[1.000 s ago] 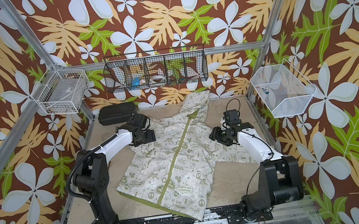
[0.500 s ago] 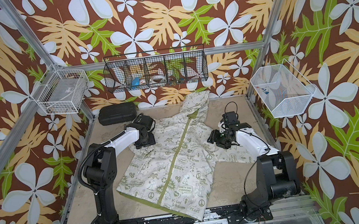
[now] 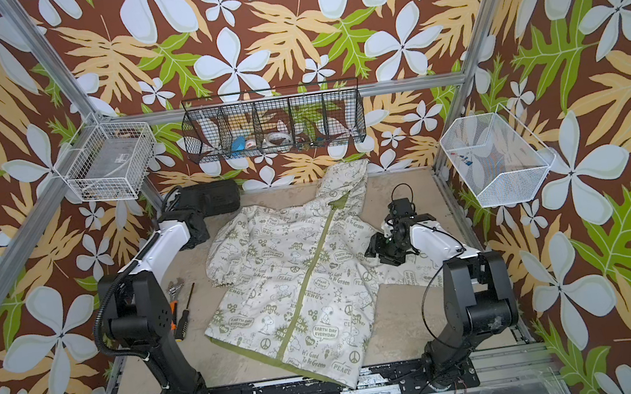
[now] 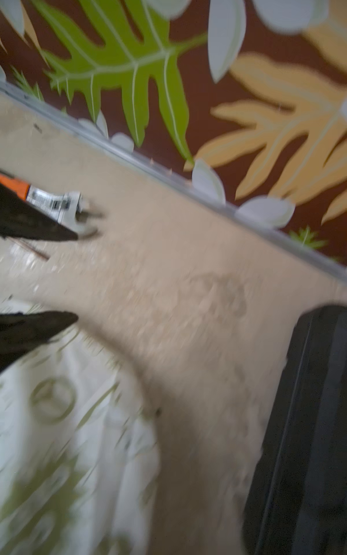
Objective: Unzip the jacket
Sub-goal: Flatten out the jacket at the center of the board.
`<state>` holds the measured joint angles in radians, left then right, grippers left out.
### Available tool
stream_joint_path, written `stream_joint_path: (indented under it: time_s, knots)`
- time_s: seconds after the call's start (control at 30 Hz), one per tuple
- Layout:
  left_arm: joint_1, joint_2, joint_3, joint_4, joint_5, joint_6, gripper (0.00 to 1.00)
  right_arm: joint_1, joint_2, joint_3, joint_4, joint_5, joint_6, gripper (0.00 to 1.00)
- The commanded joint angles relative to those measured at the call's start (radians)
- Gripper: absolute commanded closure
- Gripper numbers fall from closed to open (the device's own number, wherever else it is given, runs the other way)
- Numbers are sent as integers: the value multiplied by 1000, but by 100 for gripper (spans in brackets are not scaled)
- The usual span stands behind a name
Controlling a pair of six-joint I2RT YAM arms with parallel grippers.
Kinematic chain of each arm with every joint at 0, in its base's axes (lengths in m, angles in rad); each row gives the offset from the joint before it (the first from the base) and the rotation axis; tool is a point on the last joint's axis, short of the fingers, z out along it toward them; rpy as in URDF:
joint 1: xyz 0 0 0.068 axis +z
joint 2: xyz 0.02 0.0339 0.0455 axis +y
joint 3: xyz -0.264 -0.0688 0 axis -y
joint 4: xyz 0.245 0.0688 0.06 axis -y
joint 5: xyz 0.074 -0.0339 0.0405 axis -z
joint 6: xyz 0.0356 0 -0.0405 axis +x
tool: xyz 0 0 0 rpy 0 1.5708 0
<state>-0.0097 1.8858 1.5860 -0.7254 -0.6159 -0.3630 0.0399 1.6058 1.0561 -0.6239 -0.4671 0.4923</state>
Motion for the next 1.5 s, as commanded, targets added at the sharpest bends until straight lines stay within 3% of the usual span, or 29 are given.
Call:
stream_joint_path:
  time_s: [0.0,0.07,0.23,0.43,0.63,1.13,1.3,1.47]
  knots:
    - [72,-8,42,7,-141,67,31,0,-7,3,-27,-30,-34,40]
    - [85,-24,65,27,-131,90,27,1,-16,2,-30,-43,-47,38]
    - [16,-117,-3,35,177,59,24,1,-15,18,-44,-81,-91,32]
    - [-219,-214,-275,22,244,-32,25,0,-6,45,-38,-119,-99,27]
    - [-264,-294,-462,110,309,-76,30,25,-26,21,-45,-171,-106,26]
    - [-299,-156,-430,122,390,-17,24,137,-248,-217,-260,-65,-69,20]
    - [-298,-99,-399,115,349,-9,23,146,-276,-339,-212,-115,-14,22]
    - [-299,-54,-369,112,318,-5,23,172,-254,-404,-93,-120,52,30]
